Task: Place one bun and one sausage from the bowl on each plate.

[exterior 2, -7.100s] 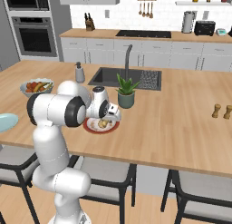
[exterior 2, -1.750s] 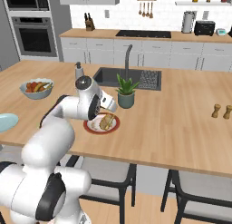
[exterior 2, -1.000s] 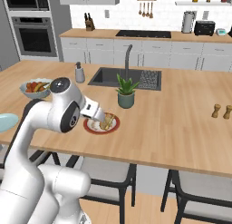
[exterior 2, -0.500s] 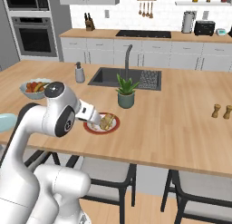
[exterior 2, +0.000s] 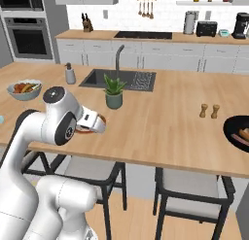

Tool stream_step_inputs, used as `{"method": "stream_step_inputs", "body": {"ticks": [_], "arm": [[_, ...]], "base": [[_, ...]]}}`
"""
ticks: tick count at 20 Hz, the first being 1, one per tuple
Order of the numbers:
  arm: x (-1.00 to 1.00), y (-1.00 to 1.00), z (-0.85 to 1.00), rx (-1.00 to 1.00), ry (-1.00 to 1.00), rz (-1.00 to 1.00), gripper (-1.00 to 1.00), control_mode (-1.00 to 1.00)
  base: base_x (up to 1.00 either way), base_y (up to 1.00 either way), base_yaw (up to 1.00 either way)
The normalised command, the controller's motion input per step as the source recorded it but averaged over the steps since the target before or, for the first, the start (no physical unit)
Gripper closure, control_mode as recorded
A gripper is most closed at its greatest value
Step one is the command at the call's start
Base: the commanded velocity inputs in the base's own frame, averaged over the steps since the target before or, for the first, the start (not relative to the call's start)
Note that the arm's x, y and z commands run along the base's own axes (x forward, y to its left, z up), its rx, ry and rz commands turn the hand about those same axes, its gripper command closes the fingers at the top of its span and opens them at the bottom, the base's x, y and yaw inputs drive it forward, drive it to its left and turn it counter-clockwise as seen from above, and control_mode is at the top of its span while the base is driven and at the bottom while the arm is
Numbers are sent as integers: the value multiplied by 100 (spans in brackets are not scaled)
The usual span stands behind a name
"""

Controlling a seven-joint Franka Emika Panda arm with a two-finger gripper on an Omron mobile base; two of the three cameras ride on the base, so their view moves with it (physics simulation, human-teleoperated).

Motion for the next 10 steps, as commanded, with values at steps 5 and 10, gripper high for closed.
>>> {"method": "stream_step_inputs", "body": {"ticks": [5,10], "arm": [[0,0,0,0,0,0,-100,100],[0,0,0,0,0,0,-100,100]], "base": [[-14,-100,-2],[4,-100,0]]}}
